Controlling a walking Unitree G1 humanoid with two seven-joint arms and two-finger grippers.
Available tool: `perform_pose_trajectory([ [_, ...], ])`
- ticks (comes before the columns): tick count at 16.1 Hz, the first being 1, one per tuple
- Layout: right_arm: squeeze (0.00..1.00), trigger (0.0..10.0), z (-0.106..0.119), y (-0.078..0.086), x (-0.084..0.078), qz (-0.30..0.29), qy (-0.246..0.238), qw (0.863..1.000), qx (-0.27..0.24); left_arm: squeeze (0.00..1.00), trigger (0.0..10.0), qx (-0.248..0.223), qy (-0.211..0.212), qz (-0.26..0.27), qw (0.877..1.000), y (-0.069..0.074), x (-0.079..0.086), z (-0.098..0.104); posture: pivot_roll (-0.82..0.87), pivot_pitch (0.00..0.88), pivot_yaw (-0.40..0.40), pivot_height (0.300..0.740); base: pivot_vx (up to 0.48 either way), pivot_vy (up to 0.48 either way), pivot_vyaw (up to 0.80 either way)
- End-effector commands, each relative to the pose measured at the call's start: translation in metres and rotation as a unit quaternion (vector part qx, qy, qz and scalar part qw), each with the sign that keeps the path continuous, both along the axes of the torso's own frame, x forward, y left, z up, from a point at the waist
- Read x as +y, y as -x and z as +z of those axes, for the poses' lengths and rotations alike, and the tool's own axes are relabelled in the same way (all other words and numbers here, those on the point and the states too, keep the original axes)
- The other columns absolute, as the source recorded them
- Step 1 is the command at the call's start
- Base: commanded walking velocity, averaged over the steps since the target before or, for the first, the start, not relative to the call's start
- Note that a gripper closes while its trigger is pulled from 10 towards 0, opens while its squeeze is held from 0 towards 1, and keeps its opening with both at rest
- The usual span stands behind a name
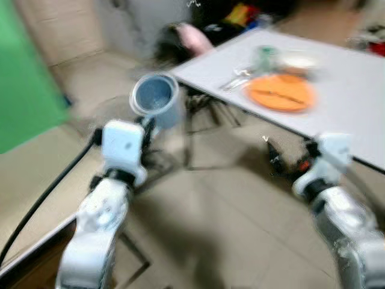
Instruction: Setting the table
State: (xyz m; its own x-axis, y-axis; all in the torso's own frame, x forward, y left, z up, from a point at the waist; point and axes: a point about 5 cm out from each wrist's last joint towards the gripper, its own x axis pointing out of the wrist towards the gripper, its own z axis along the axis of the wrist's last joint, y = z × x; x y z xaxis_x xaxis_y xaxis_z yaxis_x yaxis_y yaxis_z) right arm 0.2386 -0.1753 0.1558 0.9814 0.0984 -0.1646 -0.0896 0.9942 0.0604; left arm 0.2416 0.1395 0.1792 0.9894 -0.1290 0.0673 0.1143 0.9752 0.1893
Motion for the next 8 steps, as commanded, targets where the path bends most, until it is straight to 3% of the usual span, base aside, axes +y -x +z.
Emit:
perform_pose_trajectory([
  [1,0.0,10.0,0.002,0.001,-0.005,-0.017,0.009,1.0,-0.001,0.0,10.0,-0.007,0.001,0.0,1.0,0.001,0.001,0.0,-0.1,0.0,0.115,0.74,0.0,-0.398,-0.76],
  [6,0.0,10.0,0.0,0.0,-0.009,-0.035,0.012,0.999,0.003,0.0,10.0,0.002,0.004,-0.006,1.0,0.003,-0.002,-0.007,-0.11,0.0,0.114,0.74,0.0,-0.396,-0.77],
  [8,0.0,10.0,0.0,0.0,-0.007,-0.035,0.012,0.999,0.003,0.0,10.0,0.004,0.019,0.009,1.0,0.005,0.001,-0.011,-0.12,0.0,0.115,0.74,0.0,0.0,-0.76],
])
